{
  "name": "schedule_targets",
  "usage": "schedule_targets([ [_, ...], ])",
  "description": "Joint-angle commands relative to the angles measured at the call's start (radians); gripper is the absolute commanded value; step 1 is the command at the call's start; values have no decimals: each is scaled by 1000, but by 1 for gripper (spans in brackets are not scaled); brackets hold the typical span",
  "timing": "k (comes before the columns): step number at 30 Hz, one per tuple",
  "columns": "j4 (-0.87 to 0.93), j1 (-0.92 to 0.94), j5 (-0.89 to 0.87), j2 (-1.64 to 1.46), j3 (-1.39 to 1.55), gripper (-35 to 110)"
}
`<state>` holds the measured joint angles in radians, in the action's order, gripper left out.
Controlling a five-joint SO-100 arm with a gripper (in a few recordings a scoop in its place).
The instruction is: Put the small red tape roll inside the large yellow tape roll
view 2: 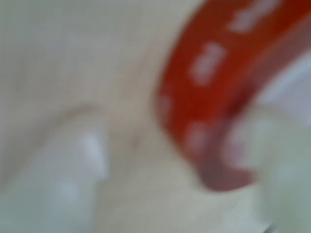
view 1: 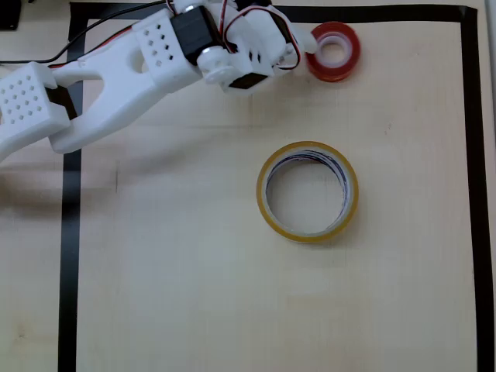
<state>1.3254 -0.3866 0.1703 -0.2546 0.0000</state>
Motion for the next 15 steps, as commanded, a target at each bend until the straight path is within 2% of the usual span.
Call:
schedule_targets([
  [1,77,-26,58,-94,-2,7],
  [3,109,-26,63,-100,-2,1],
  [11,275,-3,57,-100,-60,0],
  [15,391,15,57,-29,-236,0],
])
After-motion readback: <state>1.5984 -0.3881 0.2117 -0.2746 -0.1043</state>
